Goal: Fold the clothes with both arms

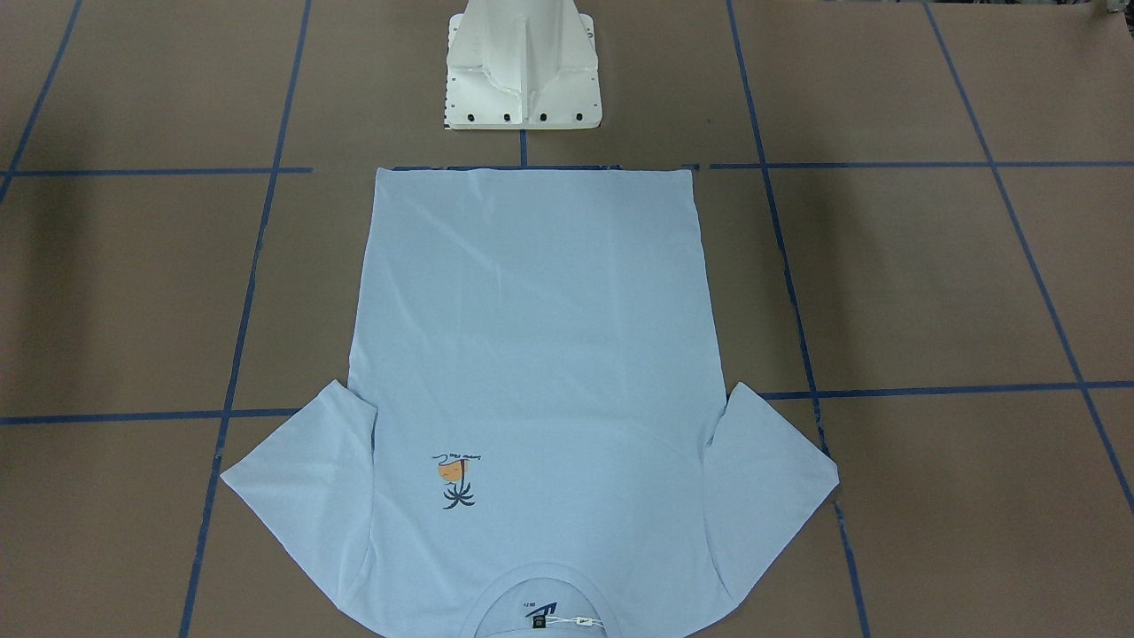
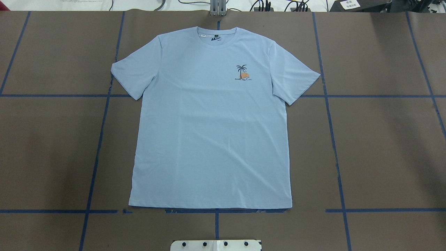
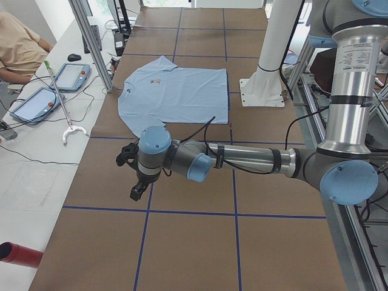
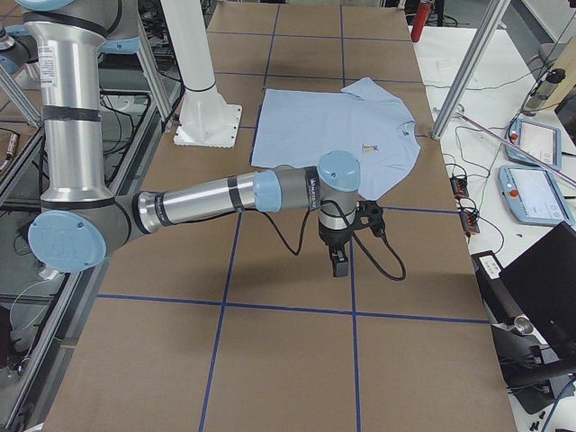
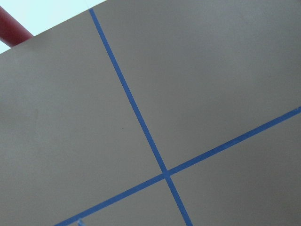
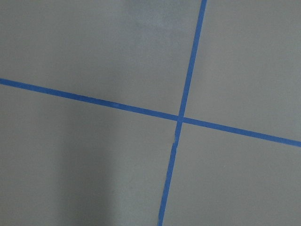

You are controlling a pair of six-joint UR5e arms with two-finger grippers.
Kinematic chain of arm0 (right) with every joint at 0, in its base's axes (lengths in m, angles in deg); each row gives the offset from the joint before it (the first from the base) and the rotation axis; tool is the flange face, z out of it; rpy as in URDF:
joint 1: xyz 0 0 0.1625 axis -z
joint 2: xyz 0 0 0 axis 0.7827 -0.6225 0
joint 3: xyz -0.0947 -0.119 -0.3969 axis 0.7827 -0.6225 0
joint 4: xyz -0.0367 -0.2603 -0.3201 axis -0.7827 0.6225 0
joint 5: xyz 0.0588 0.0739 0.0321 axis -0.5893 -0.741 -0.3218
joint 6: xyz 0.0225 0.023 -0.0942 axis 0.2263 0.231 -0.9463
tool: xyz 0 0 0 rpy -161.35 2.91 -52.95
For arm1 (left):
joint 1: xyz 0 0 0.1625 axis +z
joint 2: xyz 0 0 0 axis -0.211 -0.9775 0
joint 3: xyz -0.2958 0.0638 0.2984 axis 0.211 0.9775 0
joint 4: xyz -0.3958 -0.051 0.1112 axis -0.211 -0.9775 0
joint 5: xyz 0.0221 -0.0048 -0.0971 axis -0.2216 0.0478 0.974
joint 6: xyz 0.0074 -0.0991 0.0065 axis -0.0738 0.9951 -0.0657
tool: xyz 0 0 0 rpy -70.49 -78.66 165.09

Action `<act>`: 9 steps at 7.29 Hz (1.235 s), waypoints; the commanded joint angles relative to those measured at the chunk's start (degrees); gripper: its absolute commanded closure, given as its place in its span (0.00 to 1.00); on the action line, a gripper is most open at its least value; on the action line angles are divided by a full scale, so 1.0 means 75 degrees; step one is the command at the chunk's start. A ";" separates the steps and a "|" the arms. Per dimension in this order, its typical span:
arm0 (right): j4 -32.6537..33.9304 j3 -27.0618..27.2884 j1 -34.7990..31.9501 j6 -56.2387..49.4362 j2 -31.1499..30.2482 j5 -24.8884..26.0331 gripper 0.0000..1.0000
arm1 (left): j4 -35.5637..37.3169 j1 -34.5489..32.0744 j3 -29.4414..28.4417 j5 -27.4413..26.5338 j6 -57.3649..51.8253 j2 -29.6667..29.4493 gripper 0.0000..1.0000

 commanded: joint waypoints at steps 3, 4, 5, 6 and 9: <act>-0.0011 -0.0110 0.0152 0.1330 0.1312 0.0003 0.00 | -0.1447 -0.0075 -0.0004 -0.1592 0.1501 -0.0534 0.00; -0.0719 -0.0296 0.0164 0.1365 0.1277 -0.0067 0.00 | -0.1656 -0.0063 0.0044 -0.1592 0.1502 -0.0546 0.00; -0.1852 -0.0855 0.0361 0.1377 0.1323 -0.0230 0.00 | -0.1682 -0.0051 0.0033 -0.1592 0.1572 -0.0581 0.00; -0.2768 -0.1510 0.0851 0.1818 0.1614 -0.0197 0.00 | -0.1682 -0.0051 0.0091 -0.1580 0.1572 -0.0616 0.00; -0.3324 -0.2336 0.2269 0.5001 0.3103 0.0387 0.01 | -0.1693 0.0031 0.0103 -0.1358 0.1514 -0.0675 0.00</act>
